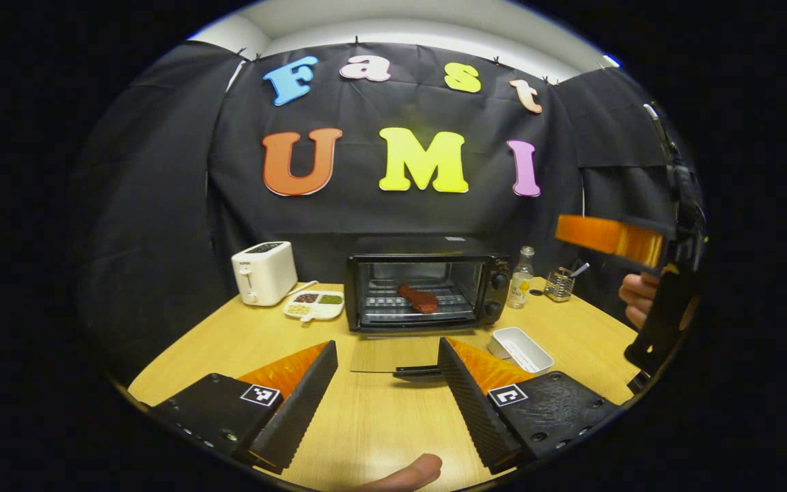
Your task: Open the electric oven with the left hand, put the food in, and close the electric oven.
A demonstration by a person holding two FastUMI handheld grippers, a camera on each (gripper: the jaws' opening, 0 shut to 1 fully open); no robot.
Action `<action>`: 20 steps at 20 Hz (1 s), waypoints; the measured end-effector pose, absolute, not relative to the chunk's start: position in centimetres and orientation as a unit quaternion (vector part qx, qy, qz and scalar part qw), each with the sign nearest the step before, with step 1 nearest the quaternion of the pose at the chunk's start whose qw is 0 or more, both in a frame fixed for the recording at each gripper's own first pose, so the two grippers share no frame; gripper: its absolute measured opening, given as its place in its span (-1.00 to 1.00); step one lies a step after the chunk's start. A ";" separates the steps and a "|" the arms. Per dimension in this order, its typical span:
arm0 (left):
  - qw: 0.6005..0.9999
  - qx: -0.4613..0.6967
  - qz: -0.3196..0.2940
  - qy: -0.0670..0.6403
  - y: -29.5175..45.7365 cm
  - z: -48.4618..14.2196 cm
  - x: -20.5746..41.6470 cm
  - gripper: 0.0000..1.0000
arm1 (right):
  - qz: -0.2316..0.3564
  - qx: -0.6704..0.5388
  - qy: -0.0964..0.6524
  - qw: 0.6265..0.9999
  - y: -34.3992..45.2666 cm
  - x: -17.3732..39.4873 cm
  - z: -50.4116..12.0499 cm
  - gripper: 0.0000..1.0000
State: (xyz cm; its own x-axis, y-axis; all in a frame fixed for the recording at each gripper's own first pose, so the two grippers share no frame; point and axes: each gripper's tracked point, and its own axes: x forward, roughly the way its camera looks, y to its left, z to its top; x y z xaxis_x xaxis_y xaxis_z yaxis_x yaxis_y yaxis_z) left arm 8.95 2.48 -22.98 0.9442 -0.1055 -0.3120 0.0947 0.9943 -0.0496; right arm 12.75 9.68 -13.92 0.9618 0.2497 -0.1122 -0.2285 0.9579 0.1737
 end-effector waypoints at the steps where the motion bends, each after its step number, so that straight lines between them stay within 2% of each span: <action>1: 0.982 -0.028 -0.067 0.172 1.2 -24.2 9.5 0.89 | 0.118 0.082 0.051 0.988 8.8 11.9 -12.3 0.90; 2: 0.979 -0.035 -0.081 0.182 0.1 -25.0 10.0 0.89 | 0.112 0.084 0.039 0.989 7.9 11.4 -11.0 1.00; 3: 0.977 -0.039 -0.090 0.191 -0.7 -25.9 10.5 0.89 | 0.106 0.086 0.028 0.990 7.1 10.7 -9.8 0.90; 4: 0.975 -0.036 -0.093 0.200 -1.1 -26.8 11.2 0.89 | 0.100 0.087 0.021 0.991 6.3 9.9 -8.9 1.00; 7: 0.968 -0.025 -0.086 0.236 -1.6 -30.2 12.6 0.90 | 0.073 0.076 0.011 0.994 3.2 8.2 -7.1 1.00; 8: 0.964 -0.028 -0.089 0.249 -2.0 -31.3 12.8 0.90 | 0.062 0.067 0.010 0.996 2.2 7.9 -6.8 0.90; 9: 0.961 -0.031 -0.092 0.260 -2.4 -32.4 13.2 0.90 | 0.051 0.057 0.010 0.997 1.4 7.4 -6.7 1.00; 10: 0.957 -0.032 -0.095 0.272 -2.8 -33.4 13.6 0.90 | 0.038 0.054 0.012 0.998 0.5 7.0 -6.6 0.90; 11: 0.954 -0.036 -0.102 0.280 -3.6 -34.3 13.7 0.90 | 0.030 0.054 0.015 0.998 -0.2 6.6 -6.6 0.90; 13: 0.951 -0.042 -0.114 0.285 -4.9 -35.3 14.0 0.92 | 0.035 0.053 0.009 0.998 -0.3 5.5 -6.2 1.00; 16: 0.949 -0.032 -0.106 0.296 -5.2 -37.0 14.7 0.92 | 0.046 0.048 0.003 0.998 -0.7 4.4 -6.3 0.92; 17: 0.948 -0.029 -0.103 0.300 -5.3 -37.5 14.9 0.92 | 0.040 0.048 -0.010 0.998 -1.2 4.1 -5.8 0.92; 18: 0.947 -0.028 -0.106 0.304 -5.4 -37.9 15.2 0.91 | 0.029 0.048 -0.020 0.998 -1.9 4.1 -5.3 1.00; 19: 0.947 -0.025 -0.100 0.305 -5.2 -38.3 15.7 0.91 | 0.018 0.044 -0.027 0.998 -2.6 3.9 -5.1 0.92; 20: 0.941 -0.028 -0.103 0.320 -5.1 -38.6 15.6 0.91 | 0.008 0.042 -0.031 0.999 -3.1 3.5 -5.3 1.00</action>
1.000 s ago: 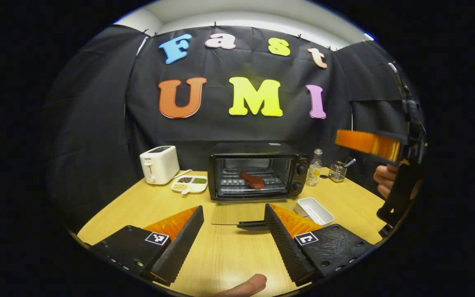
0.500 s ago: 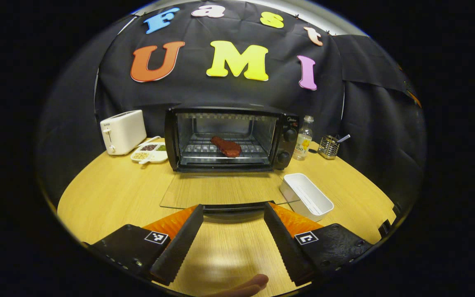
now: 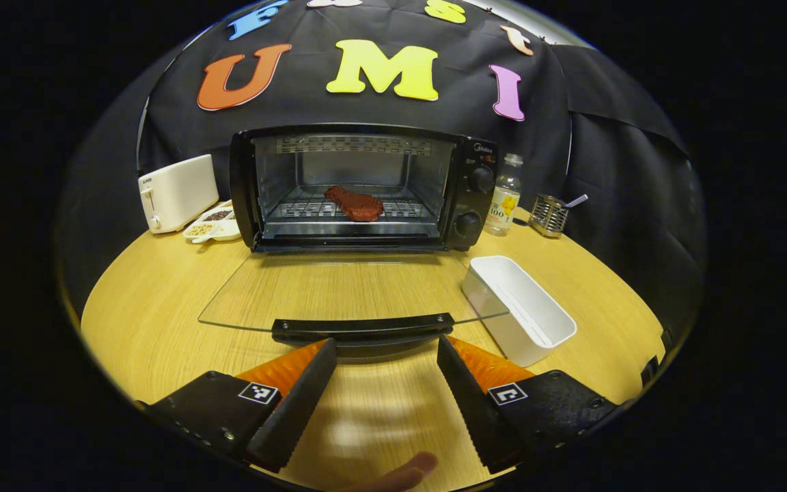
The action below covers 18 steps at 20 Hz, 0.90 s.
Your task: Open the electric oven with the left hand, put the food in, and close the electric oven.
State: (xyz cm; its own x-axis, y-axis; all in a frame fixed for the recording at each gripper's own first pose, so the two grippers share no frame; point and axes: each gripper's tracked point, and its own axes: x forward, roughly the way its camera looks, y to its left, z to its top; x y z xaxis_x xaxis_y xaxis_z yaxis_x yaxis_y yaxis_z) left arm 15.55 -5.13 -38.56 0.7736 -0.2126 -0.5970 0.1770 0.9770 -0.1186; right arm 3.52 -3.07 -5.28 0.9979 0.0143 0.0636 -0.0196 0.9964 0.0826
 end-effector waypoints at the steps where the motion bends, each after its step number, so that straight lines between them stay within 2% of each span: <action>1: 0.936 -0.030 -0.102 0.336 -5.1 -39.7 15.8 0.66 | 0.001 0.045 -0.033 0.998 -3.6 3.3 -5.3 0.92; 2: 0.934 -0.031 -0.101 0.340 -5.2 -39.5 15.6 0.85 | -0.001 0.049 -0.034 0.998 -3.6 2.8 -5.4 0.99; 3: 0.935 -0.031 -0.101 0.337 -5.3 -39.4 15.8 0.84 | 0.003 0.053 -0.035 0.998 -3.5 2.6 -5.4 0.90; 4: 0.935 -0.029 -0.101 0.338 -5.3 -39.3 15.8 0.84 | 0.007 0.055 -0.032 0.998 -3.3 2.5 -5.6 0.90; 5: 0.935 -0.028 -0.100 0.339 -5.2 -39.3 15.8 0.84 | 0.010 0.055 -0.028 0.998 -3.2 2.4 -6.0 1.00; 9: 0.939 -0.013 -0.095 0.329 -5.2 -39.0 15.8 0.84 | 0.015 0.053 -0.010 0.998 -3.0 2.4 -6.7 1.00; 10: 0.941 -0.016 -0.096 0.325 -5.3 -38.6 15.8 0.84 | 0.014 0.053 -0.006 0.999 -3.2 2.2 -6.8 0.90; 12: 0.942 -0.032 -0.097 0.320 -5.3 -37.8 15.9 0.85 | 0.008 0.053 -0.001 0.999 -3.6 2.0 -7.0 1.00; 15: 0.945 -0.043 -0.101 0.309 -5.4 -36.2 16.1 0.84 | -0.001 0.052 0.000 0.999 -4.2 2.2 -7.2 1.00; 16: 0.947 -0.043 -0.101 0.303 -5.3 -35.7 16.3 0.85 | -0.001 0.052 0.000 0.999 -4.2 2.2 -7.3 0.90; 18: 0.951 -0.038 -0.100 0.290 -5.2 -34.7 16.7 0.84 | -0.001 0.054 -0.001 0.999 -4.2 1.9 -7.1 0.92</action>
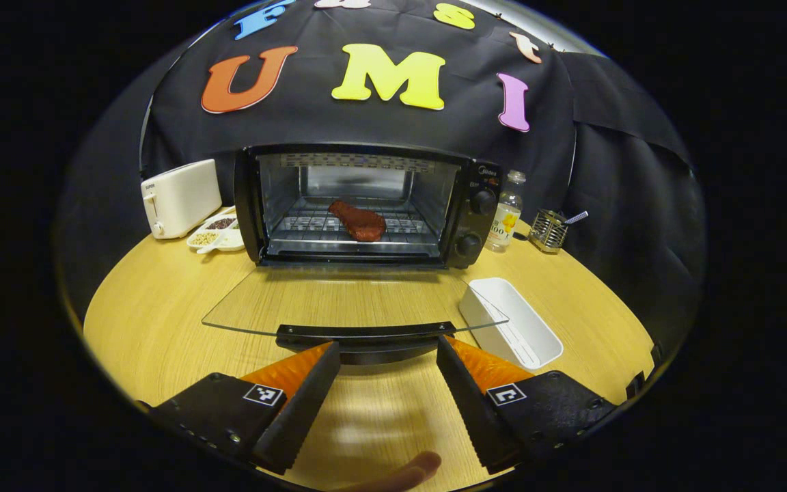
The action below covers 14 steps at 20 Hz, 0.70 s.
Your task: Open the electric oven with the left hand, put the food in, and close the electric oven.
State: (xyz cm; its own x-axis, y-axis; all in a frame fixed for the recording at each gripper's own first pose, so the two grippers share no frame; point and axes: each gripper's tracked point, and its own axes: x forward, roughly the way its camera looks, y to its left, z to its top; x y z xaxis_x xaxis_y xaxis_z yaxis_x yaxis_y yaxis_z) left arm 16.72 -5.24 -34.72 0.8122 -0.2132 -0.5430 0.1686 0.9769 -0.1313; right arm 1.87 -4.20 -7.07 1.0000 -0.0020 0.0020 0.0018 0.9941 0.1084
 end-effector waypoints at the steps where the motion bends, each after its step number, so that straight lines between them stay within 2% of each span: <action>1: 0.952 -0.035 -0.100 0.287 -5.2 -34.3 16.8 0.84 | 0.000 0.054 -0.003 0.999 -4.2 1.7 -7.0 0.92; 2: 0.953 -0.032 -0.099 0.285 -5.2 -33.9 17.1 0.84 | 0.001 0.053 -0.004 0.999 -4.2 1.7 -7.1 0.99; 3: 0.954 -0.033 -0.098 0.282 -5.3 -33.2 17.3 0.84 | 0.000 0.051 -0.005 0.999 -4.3 1.6 -6.9 0.90; 14: 0.972 0.003 -0.071 0.225 -4.1 -26.9 22.1 0.85 | -0.019 0.028 -0.013 0.999 -5.3 1.1 -6.5 0.92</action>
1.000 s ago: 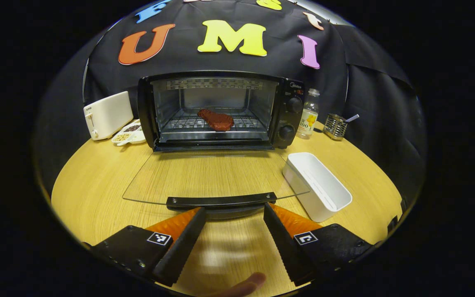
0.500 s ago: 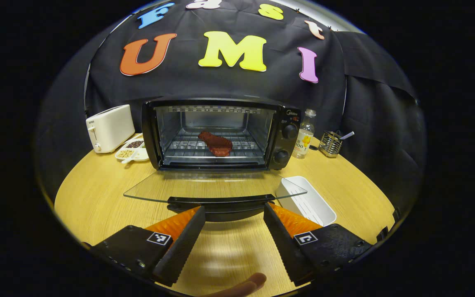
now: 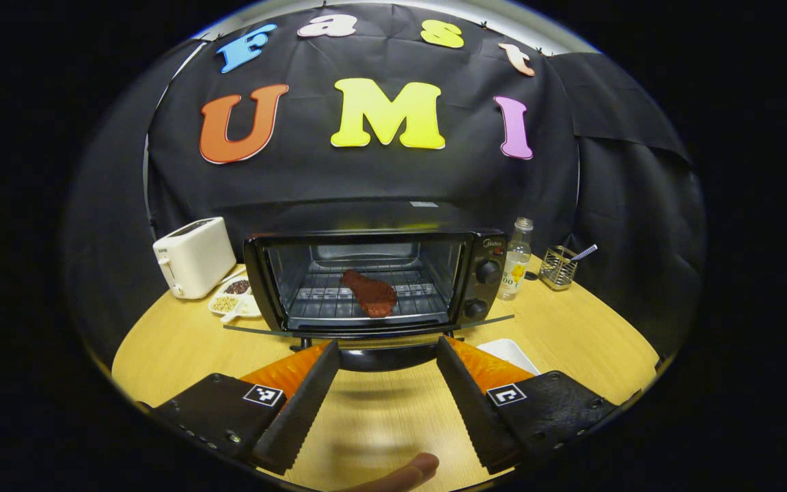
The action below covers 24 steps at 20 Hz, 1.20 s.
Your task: Open the electric oven with the left hand, put the food in, and close the electric oven.
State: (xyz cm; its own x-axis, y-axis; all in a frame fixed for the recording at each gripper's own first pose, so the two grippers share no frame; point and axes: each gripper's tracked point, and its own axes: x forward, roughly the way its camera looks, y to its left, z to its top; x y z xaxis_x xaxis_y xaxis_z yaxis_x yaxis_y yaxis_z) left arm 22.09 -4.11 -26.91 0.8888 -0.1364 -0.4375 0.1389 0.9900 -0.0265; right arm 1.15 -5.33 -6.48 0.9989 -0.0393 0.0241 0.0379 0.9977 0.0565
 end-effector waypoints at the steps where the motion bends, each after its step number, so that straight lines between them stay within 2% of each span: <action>1: 0.973 0.001 -0.068 0.222 -4.0 -26.6 22.6 0.85 | -0.024 0.026 -0.016 0.999 -5.6 1.1 -6.3 0.92; 5: 0.973 -0.011 -0.068 0.221 -4.1 -25.9 25.0 0.85 | -0.039 0.018 -0.022 0.999 -6.3 0.8 -5.9 0.90; 14: 0.983 0.009 -0.072 0.170 -4.1 -23.7 30.2 0.86 | -0.037 0.017 -0.020 0.999 -6.2 0.5 -6.2 0.90; 17: 0.983 0.006 -0.069 0.169 -3.2 -23.3 32.3 0.86 | -0.045 0.007 -0.022 0.999 -6.5 0.7 -6.2 1.00; 18: 0.983 0.004 -0.065 0.172 -2.9 -23.1 32.5 0.86 | -0.046 0.005 -0.020 0.999 -6.4 0.8 -6.4 1.00; 19: 0.983 0.003 -0.060 0.175 -2.5 -23.0 32.6 0.88 | -0.046 0.005 -0.017 0.999 -6.3 0.9 -6.5 0.92; 20: 0.983 0.001 -0.057 0.172 -2.1 -22.5 32.4 0.89 | -0.047 0.007 -0.013 0.999 -6.4 1.1 -6.8 0.92; 21: 0.984 -0.002 -0.059 0.168 -2.1 -22.0 32.2 0.89 | -0.050 0.008 -0.011 0.999 -6.5 1.2 -6.9 1.00; 23: 0.985 -0.003 -0.063 0.161 -2.0 -21.2 31.2 0.89 | -0.056 0.004 -0.004 0.998 -6.6 1.7 -7.5 1.00; 24: 0.986 -0.001 -0.064 0.157 -2.0 -20.6 30.7 0.89 | -0.058 0.003 0.000 0.998 -6.6 1.7 -7.7 0.92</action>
State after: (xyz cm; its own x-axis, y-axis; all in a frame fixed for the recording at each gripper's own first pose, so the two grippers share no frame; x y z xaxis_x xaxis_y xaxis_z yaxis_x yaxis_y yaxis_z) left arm 30.71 -1.99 -20.57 0.9428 -0.1261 -0.3086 0.1254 0.9919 -0.0222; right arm 1.74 -6.57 -7.69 0.9933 -0.1158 -0.0003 0.1158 0.9933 0.0058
